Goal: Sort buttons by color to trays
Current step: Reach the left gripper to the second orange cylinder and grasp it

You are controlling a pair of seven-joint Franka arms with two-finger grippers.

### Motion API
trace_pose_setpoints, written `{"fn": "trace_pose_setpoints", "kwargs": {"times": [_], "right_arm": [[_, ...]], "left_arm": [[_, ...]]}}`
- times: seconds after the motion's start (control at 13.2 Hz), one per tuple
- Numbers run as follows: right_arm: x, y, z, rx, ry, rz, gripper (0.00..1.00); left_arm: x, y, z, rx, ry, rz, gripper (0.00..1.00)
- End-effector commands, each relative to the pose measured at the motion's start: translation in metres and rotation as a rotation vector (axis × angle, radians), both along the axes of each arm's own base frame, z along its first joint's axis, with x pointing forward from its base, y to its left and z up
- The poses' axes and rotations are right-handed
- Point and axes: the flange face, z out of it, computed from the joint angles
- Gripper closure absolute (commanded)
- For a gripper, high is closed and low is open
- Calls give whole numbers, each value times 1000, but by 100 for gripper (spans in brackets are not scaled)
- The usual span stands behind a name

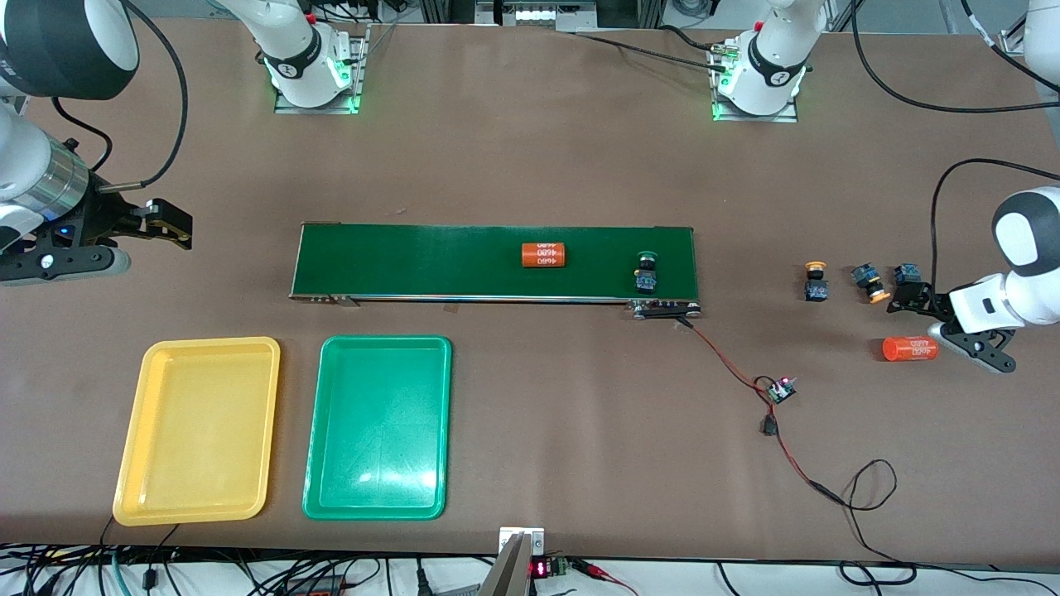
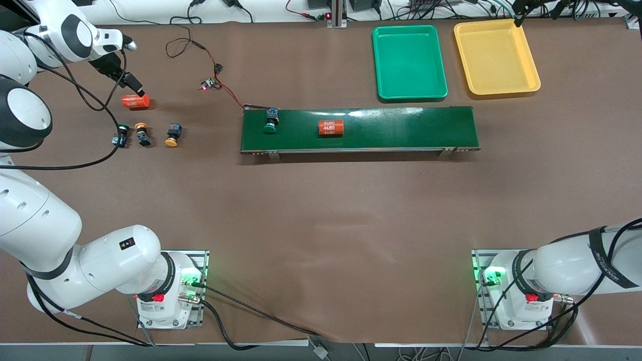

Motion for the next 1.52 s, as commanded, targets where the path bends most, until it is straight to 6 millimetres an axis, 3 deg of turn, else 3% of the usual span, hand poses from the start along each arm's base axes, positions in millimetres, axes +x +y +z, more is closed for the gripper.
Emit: {"fn": "trace_pose_setpoints", "kwargs": {"times": [0.0, 0.15, 0.38, 0.53, 0.99, 1.21, 1.44], "right_arm": [[2, 7, 3, 39, -4, -14, 0], [2, 8, 3, 44, -3, -13, 0], [1, 9, 3, 44, -3, -10, 0], [2, 8, 3, 46, -4, -11, 0], [5, 11, -5, 79, 10, -9, 0], [6, 10, -6, 76, 10, -7, 0], [12, 11, -15, 75, 7, -6, 0]], "left_arm": [[11, 1, 2, 23, -18, -289, 0], [23, 6, 0, 58, -26, -489, 0], [34, 17, -23, 13, -44, -776, 0], [35, 36, -44, 7, -94, -878, 0], [33, 41, -71, -37, -124, -917, 0], [28, 56, -79, -35, -145, -898, 0], [26, 59, -85, -55, -157, -922, 0]]}}
